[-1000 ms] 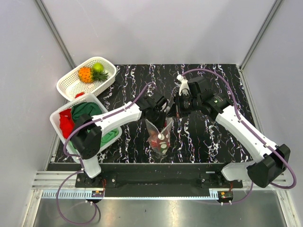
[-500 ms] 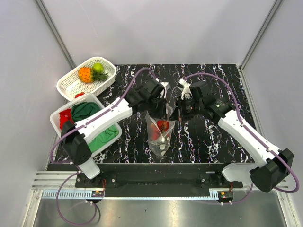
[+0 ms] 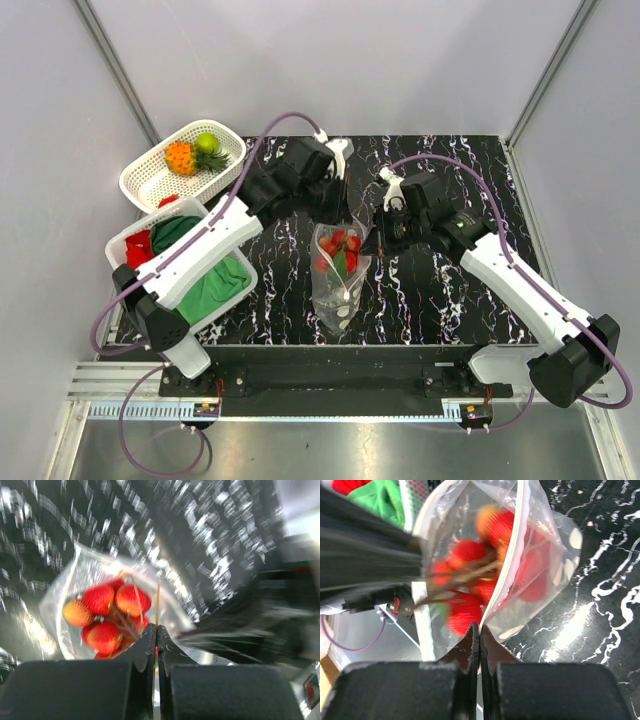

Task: Open the zip-top bag and remove the fake food

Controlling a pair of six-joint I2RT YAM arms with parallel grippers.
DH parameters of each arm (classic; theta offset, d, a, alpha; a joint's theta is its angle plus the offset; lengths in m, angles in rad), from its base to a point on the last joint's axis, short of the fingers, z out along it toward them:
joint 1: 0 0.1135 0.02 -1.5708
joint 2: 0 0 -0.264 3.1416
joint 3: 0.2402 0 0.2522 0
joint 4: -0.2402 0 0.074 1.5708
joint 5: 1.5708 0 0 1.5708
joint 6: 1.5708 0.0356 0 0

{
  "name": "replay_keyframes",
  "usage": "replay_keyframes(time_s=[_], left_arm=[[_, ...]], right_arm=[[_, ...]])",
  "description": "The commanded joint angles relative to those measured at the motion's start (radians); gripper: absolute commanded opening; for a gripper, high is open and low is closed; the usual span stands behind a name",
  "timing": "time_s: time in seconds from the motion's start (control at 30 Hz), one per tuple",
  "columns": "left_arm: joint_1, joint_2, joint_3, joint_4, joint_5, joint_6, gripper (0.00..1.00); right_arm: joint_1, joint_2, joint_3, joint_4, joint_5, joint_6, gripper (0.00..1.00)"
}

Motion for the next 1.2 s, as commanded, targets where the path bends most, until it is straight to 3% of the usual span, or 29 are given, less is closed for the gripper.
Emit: replay_keyframes(time_s=[0.0, 0.17, 0.43, 0.67, 0.83, 0.97, 1.17], left_arm=[[0.010, -0.066, 0.148, 0.054, 0.040, 0.059, 0.00], [0.010, -0.074, 0.218, 0.059, 0.199, 0.122, 0.00], [0.042, -0.118, 0.326, 0.091, 0.262, 0.170, 0.00], [0.152, -0.120, 0.242, 0.318, 0.391, -0.124, 0.00], [0.162, -0.068, 0.225, 0.361, 0.266, -0.208, 0.00], [0.165, -0.004, 0.266, 0.332, 0.143, -0.173, 0.00], [0.168, 0.079, 0.330, 0.344, 0.144, -0.227, 0.00]], right_arm=[[0.003, -0.009, -0.006, 0.019, 0.057, -0.005, 0.00], [0.002, -0.002, 0.013, -0.002, 0.163, 0.039, 0.00], [-0.009, 0.015, 0.046, -0.062, 0.338, 0.081, 0.00], [-0.009, 0.047, 0.174, -0.041, 0.266, 0.041, 0.00], [-0.003, 0.062, 0.254, -0.013, 0.209, 0.024, 0.00], [-0.001, 0.047, 0.261, 0.045, 0.163, 0.028, 0.00], [0.003, 0.062, 0.237, 0.114, 0.014, 0.088, 0.00]])
